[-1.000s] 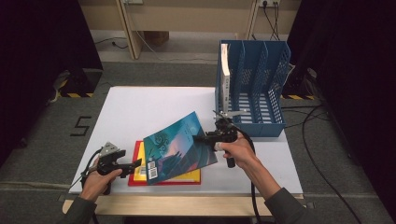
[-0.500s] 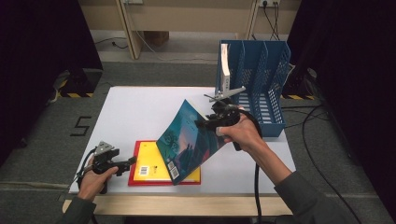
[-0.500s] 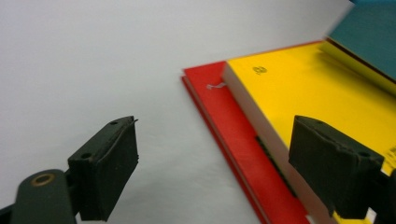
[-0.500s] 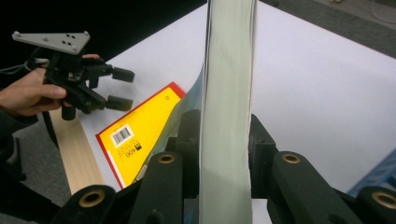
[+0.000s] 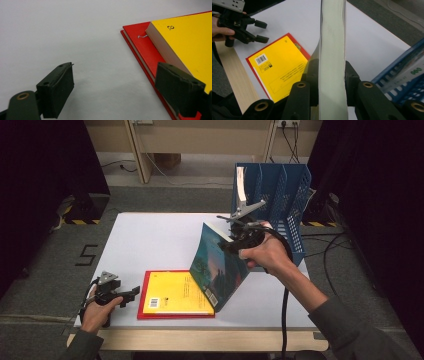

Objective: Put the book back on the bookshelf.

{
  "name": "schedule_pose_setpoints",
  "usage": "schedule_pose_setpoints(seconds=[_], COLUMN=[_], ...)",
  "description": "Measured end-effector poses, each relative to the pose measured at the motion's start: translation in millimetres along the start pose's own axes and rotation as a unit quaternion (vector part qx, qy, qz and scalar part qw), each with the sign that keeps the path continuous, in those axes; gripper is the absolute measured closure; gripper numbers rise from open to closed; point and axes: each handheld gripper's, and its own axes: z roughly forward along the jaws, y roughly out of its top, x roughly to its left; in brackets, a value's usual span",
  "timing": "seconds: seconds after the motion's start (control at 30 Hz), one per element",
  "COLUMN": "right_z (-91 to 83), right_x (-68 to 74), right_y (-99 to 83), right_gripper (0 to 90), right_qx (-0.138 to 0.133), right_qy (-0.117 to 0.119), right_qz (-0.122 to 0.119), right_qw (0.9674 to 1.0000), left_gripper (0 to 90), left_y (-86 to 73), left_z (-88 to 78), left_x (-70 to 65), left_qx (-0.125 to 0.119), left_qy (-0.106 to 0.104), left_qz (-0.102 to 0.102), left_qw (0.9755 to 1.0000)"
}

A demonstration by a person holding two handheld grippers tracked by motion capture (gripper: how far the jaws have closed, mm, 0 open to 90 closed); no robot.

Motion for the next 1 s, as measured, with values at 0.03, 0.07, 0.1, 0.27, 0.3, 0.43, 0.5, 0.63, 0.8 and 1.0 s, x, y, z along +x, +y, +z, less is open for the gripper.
schedule_pose_setpoints(seconds=[0.03, 0.07, 0.1, 0.27, 0.3, 0.43, 0.5, 0.63, 0.8, 1.0], right_z=[-2.4, -4.5, -6.6, -14.3, -16.0, -19.9, -20.3, -17.9, -12.9, -10.2], right_x=[0.6, 0.9, 1.0, -1.1, -2.5, -10.1, -13.4, -16.3, -20.0, -25.9], right_y=[0.7, 1.1, 1.2, -0.7, -1.7, -8.1, -12.3, -19.3, -22.0, -16.5], right_gripper=[73.8, 73.8, 73.7, 73.6, 73.6, 73.5, 73.5, 73.3, 73.1, 72.2], right_qx=[0.002, 0.004, 0.007, 0.022, 0.027, 0.038, 0.040, 0.050, 0.055, 0.082], right_qy=[-0.006, -0.009, -0.013, -0.035, -0.043, -0.059, -0.062, -0.061, -0.050, -0.045], right_qz=[-0.003, -0.007, -0.012, -0.017, -0.022, -0.016, -0.014, -0.014, -0.007, 0.008], right_qw=[1.0000, 0.9999, 0.9998, 0.9990, 0.9985, 0.9974, 0.9971, 0.9968, 0.9972, 0.9956], left_gripper=[14.9, 14.9, 14.9, 15.0, 15.0, 15.0, 15.0, 14.5, 14.5, 14.5], left_y=[-0.1, -0.3, -0.4, -0.9, -1.0, -1.3, -1.5, -1.6, -3.0, -3.7], left_z=[0.2, 0.7, 0.9, 1.7, 1.9, 3.0, 4.3, 7.0, 7.9, 7.9], left_x=[-0.3, -0.5, -0.6, -0.2, 0.0, -0.5, -0.6, -1.2, -4.3, -4.8], left_qx=[0.000, 0.000, 0.000, 0.006, 0.006, 0.007, 0.010, 0.020, 0.026, 0.026], left_qy=[0.000, -0.001, -0.001, 0.001, -0.001, 0.000, 0.000, 0.002, 0.012, 0.013], left_qz=[0.001, 0.001, 0.001, 0.003, 0.003, 0.005, 0.007, 0.015, 0.044, 0.049], left_qw=[1.0000, 1.0000, 1.0000, 1.0000, 1.0000, 1.0000, 0.9999, 0.9997, 0.9986, 0.9984])
